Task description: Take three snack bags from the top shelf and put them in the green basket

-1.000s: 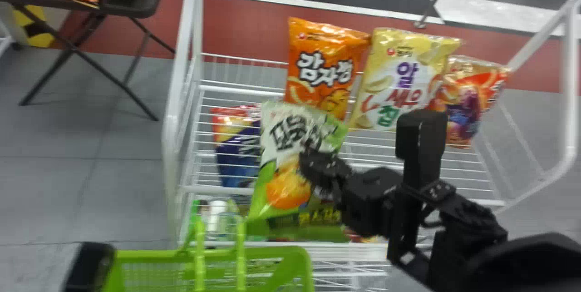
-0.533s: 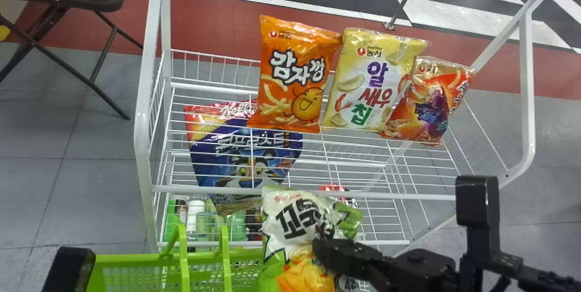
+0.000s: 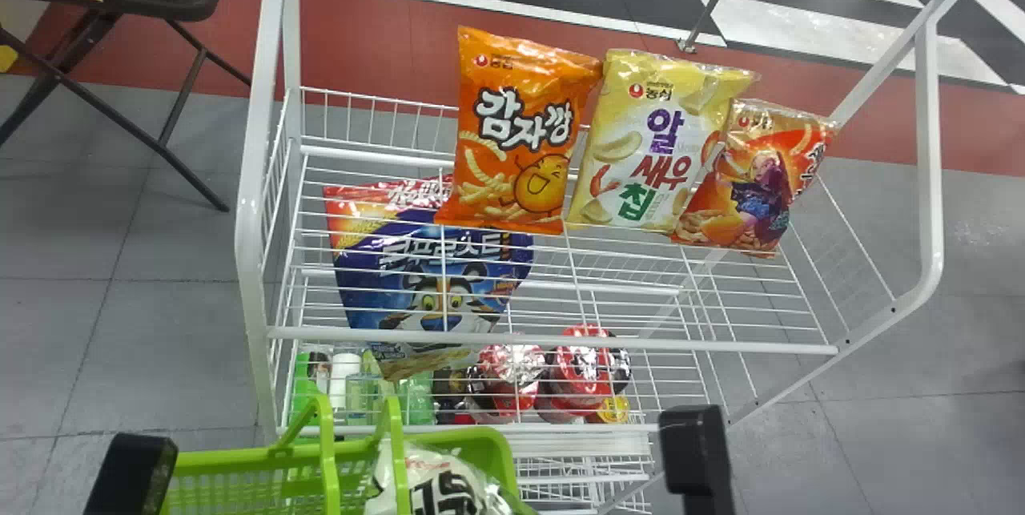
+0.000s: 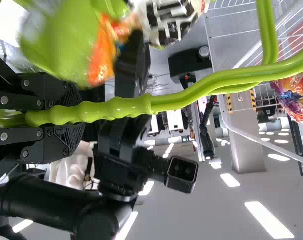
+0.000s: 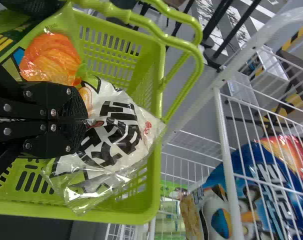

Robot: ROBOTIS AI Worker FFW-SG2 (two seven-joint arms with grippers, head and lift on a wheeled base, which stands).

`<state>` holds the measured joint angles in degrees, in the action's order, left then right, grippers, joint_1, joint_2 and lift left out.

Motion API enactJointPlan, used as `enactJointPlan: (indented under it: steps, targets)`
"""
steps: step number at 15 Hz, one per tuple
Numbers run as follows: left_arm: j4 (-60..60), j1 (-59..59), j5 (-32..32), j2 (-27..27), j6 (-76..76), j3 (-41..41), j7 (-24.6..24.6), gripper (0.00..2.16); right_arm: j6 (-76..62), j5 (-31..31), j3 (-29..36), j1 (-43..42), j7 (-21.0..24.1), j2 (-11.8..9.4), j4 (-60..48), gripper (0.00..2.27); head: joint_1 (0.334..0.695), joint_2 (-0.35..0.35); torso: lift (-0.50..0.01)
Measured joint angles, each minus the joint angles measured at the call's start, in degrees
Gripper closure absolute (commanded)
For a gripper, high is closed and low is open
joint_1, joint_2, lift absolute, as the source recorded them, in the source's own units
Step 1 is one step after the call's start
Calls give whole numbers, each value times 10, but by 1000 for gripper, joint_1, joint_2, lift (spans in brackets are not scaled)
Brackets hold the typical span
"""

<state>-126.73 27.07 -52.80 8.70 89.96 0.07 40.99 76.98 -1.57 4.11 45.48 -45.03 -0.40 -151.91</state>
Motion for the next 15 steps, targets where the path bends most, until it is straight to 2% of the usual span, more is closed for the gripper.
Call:
enactJointPlan:
  steps: [1, 2, 3, 5, 6, 7, 8, 9, 12, 15]
  targets:
    - [-1, 0, 0, 0, 0, -2, -1, 1632, -37, -9, -14, 0, 8, -1, 22, 2216, 695, -350, -28]
    - [-2, 0, 0, 0, 0, -4, -1, 1632, -61, -19, -26, -5, 21, -2, 43, 1939, 695, -350, -28]
    - [-4, 0, 0, 1, 0, -6, -2, 1632, -68, -28, -35, -12, 30, -3, 58, 1754, 695, -350, -28]
    - [-8, 1, 1, 1, 0, -7, -2, 1632, -18, -46, -48, -38, 34, -5, 81, 1754, 695, -350, -28]
    - [-8, 2, 1, 1, 0, -8, -2, 1632, 30, -51, -56, -50, 20, -12, 86, 1747, 695, -350, -28]
    - [-9, 2, 1, 1, 0, -8, -3, 1632, 63, -54, -64, -56, 10, -21, 88, 1460, 695, -350, -28]
    - [-9, 2, 1, 1, 0, -8, -3, 1632, 87, -54, -70, -59, -4, -29, 89, 643, 695, -350, -28]
    - [-9, 2, 1, 1, 0, -8, -3, 1632, 99, -50, -72, -59, -15, -33, 90, 56, 695, -350, -28]
    - [-9, 1, 1, 2, 0, -10, -5, 1632, 62, -43, -51, -52, -7, -30, 85, 9, 695, -350, -28]
    - [-9, 1, 1, 3, 0, -13, -5, 1629, -101, -35, -16, -41, 14, -12, 88, 73, 695, -350, -28]
